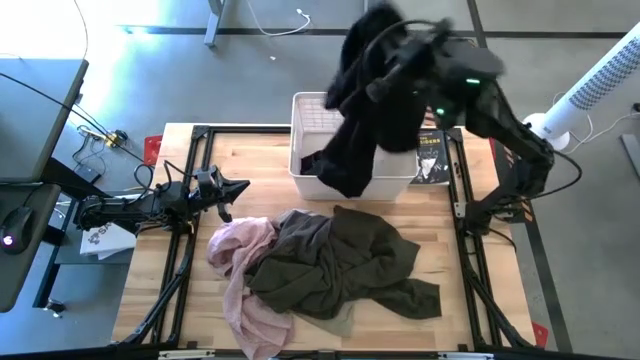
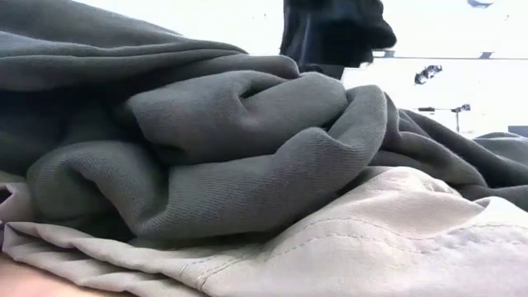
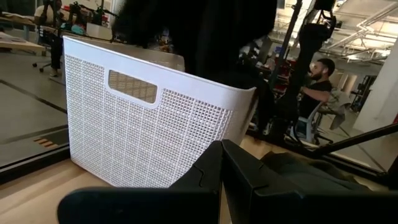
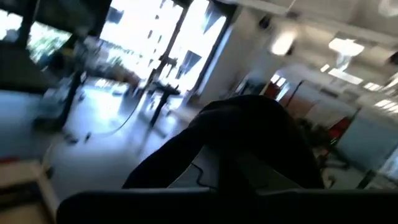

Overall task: Sort clothes
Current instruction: Put the black shorts into the laundry bin

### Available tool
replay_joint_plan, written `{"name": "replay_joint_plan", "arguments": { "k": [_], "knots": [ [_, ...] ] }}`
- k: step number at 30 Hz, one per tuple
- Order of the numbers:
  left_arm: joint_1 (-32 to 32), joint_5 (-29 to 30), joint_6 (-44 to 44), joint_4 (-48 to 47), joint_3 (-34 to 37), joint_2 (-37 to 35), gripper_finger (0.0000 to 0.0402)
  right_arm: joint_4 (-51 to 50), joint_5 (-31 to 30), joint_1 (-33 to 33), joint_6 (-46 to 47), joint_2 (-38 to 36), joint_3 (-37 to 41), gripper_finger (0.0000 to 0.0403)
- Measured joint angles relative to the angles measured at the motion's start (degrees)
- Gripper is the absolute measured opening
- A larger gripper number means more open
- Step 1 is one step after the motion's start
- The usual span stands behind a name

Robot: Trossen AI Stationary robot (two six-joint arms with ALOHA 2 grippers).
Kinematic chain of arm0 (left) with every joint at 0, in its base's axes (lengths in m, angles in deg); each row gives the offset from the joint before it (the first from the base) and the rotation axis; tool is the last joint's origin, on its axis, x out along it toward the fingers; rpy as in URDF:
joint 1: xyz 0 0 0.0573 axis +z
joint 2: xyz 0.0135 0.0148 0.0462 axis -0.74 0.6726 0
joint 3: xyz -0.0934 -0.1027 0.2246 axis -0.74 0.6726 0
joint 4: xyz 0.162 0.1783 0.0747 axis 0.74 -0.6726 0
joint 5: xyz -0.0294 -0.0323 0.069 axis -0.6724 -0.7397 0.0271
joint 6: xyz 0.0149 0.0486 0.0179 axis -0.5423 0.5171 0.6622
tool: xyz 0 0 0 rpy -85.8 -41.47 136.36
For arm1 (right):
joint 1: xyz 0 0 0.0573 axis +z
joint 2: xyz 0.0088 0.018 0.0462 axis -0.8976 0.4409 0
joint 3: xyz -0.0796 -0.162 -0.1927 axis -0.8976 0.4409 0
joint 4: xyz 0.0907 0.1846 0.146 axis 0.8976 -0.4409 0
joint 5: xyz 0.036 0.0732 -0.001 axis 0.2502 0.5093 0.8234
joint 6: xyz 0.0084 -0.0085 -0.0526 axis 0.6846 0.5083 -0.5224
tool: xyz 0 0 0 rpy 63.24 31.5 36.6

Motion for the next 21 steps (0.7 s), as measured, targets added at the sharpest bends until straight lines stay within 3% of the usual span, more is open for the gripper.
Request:
{"name": "replay_joint_plan", "arguments": {
  "k": [5,9,14,21],
  "knots": [
    [0.0,0.1,0.0,0.0,0.0,0.0,0.0003,-25.0,13.5,-5.6,16.8,4.5,0.1,0.0005],
    [0.0,0.1,0.0,0.0,0.0,0.0,0.0003,-39.5,20.9,-7.7,21.4,10.3,0.1,0.0007],
    [0.0,0.1,0.0,0.2,0.0,0.0,0.0003,-47.1,21.5,-8.2,22.4,18.3,0.1,0.0008],
    [0.0,0.0,0.0,0.0,0.0,0.0,0.0003,-48.3,24.4,-8.2,21.1,29.0,0.1,0.0009]
  ]
}}
